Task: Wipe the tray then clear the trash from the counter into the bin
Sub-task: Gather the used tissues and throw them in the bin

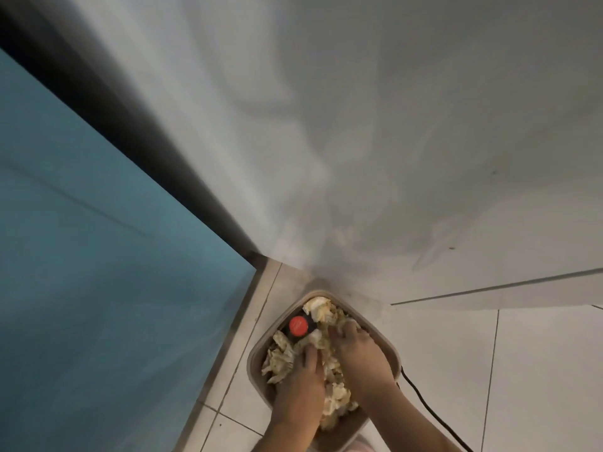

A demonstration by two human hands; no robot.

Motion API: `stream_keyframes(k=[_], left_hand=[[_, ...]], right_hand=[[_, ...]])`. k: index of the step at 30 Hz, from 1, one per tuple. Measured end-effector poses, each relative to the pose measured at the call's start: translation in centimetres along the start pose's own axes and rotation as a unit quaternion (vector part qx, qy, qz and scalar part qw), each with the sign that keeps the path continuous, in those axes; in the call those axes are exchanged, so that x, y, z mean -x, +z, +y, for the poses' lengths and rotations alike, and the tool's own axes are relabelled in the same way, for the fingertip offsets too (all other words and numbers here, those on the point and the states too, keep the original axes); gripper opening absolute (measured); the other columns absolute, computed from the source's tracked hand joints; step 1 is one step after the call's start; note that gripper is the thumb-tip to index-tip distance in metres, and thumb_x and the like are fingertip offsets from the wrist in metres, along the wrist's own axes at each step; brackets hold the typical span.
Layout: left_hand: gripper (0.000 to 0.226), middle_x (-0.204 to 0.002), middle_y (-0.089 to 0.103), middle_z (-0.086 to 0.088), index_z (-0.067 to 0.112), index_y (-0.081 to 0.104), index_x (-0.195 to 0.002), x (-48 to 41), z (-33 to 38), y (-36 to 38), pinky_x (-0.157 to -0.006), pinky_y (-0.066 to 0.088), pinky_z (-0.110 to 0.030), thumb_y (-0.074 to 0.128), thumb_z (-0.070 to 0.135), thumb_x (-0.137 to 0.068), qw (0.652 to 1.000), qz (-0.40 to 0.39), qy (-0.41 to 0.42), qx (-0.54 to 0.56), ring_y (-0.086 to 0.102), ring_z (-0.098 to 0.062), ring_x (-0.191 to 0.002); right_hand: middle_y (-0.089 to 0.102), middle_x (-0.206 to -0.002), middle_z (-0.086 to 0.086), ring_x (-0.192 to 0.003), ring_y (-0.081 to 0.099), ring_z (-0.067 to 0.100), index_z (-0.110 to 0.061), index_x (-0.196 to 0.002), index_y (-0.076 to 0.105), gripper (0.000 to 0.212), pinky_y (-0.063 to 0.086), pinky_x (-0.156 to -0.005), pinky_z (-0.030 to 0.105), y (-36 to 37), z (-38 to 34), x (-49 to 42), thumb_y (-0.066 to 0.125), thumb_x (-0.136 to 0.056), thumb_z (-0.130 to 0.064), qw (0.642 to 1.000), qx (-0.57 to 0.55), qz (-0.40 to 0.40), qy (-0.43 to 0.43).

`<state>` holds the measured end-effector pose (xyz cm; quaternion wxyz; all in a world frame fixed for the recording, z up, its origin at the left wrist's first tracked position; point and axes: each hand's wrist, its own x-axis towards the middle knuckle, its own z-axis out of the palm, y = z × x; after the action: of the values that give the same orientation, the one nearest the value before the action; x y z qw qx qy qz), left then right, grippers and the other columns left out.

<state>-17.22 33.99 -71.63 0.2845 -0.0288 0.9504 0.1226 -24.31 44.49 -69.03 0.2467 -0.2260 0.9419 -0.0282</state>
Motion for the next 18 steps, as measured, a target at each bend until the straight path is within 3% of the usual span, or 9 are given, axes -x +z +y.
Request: stream_keyframes(k=[2,3,5,6,8,11,13,15,18], left_hand=[[0.057,-0.119,0.044,-0.015,0.000,0.067,-0.111,-0.7,0.1,-0.3,-0.065,0.056,-0.022,0.084,0.021,-0.061,0.999,-0.010,-0.004,0.048,0.066,-0.023,-0.089],[0.055,-0.132,0.040,-0.012,0.004,0.050,-0.132,-1.1,0.4,-0.9,-0.079,0.052,-0.025,0.066,0.021,-0.083,0.996,-0.027,-0.006,0.084,0.061,-0.022,-0.104],[0.055,-0.146,0.028,-0.006,0.017,0.014,-0.150,-1.6,1.2,-1.0,-0.094,0.044,-0.026,0.034,0.015,-0.099,0.997,-0.006,0.004,0.074,0.053,-0.016,-0.119],[0.055,-0.148,0.027,-0.003,0.019,0.010,-0.151,-1.7,1.5,-1.1,-0.094,0.043,-0.021,0.030,0.014,-0.100,0.997,-0.012,0.007,0.070,0.052,-0.010,-0.118],[0.050,-0.141,0.035,0.009,0.016,0.024,-0.149,-1.4,1.7,-1.0,-0.084,0.040,-0.003,0.034,0.016,-0.099,0.990,-0.018,-0.001,0.142,0.046,0.006,-0.104],[0.051,-0.128,0.045,-0.014,-0.001,0.058,-0.125,0.3,1.4,-0.9,-0.095,0.044,-0.024,0.062,0.028,-0.084,0.996,-0.055,0.024,0.060,0.051,-0.020,-0.109],[0.067,-0.110,0.052,-0.018,0.000,0.070,-0.105,1.2,1.4,-2.0,-0.082,0.053,-0.027,0.084,0.040,-0.054,0.998,-0.046,0.010,0.032,0.061,-0.023,-0.095],[0.072,-0.128,0.042,-0.014,0.005,0.055,-0.127,2.6,0.8,-3.2,-0.090,0.050,-0.028,0.077,0.038,-0.067,0.996,-0.034,0.001,0.085,0.056,-0.025,-0.112],[0.077,-0.155,-0.001,-0.006,0.018,0.012,-0.149,4.0,0.6,-3.9,-0.112,0.028,-0.034,0.058,0.031,-0.089,0.993,-0.034,-0.007,0.112,0.016,-0.027,-0.141]], right_hand=[[0.059,-0.064,0.007,-0.037,0.052,0.017,-0.016,-0.063,0.071,0.049,0.040,-0.030,0.023,0.9,-0.2,-0.9,0.089,-0.018,-0.009,1.000,-0.008,-0.002,0.003],[0.061,-0.066,0.008,-0.040,0.054,0.017,-0.015,-0.063,0.071,0.047,0.042,-0.032,0.024,0.8,-0.4,-1.1,0.090,-0.020,-0.010,1.000,0.000,-0.005,0.003],[0.062,-0.090,0.016,-0.064,0.064,0.026,-0.009,-0.086,0.073,0.039,0.054,-0.051,0.030,0.3,-0.6,-1.4,0.087,-0.050,-0.012,0.999,-0.002,-0.045,0.018],[0.057,-0.109,0.020,-0.086,0.063,0.031,-0.006,-0.106,0.067,0.035,0.055,-0.069,0.035,-0.1,-0.6,-1.6,0.074,-0.072,-0.010,0.998,-0.012,-0.060,0.025],[0.043,-0.130,0.017,-0.111,0.053,0.030,-0.006,-0.129,0.050,0.038,0.048,-0.090,0.036,0.1,-0.3,-1.6,0.049,-0.091,-0.006,0.997,-0.010,-0.074,0.020],[0.042,-0.133,0.014,-0.115,0.051,0.027,-0.011,-0.135,0.043,0.044,0.044,-0.095,0.033,-0.3,-0.1,-0.8,0.047,-0.092,-0.007,0.997,-0.040,-0.058,0.011],[0.042,-0.135,0.012,-0.118,0.049,0.027,-0.015,-0.138,0.039,0.046,0.040,-0.098,0.032,-1.1,0.0,-0.2,0.045,-0.093,-0.010,0.997,-0.059,-0.049,0.005],[0.039,-0.140,0.010,-0.123,0.045,0.026,-0.019,-0.143,0.034,0.047,0.036,-0.100,0.032,-1.8,0.2,0.4,0.040,-0.096,-0.013,0.996,-0.078,-0.048,0.007],[0.032,-0.145,0.008,-0.130,0.037,0.025,-0.023,-0.148,0.024,0.060,0.034,-0.102,0.032,-3.2,0.4,1.2,0.037,-0.092,-0.004,0.995,-0.078,-0.064,-0.020]])
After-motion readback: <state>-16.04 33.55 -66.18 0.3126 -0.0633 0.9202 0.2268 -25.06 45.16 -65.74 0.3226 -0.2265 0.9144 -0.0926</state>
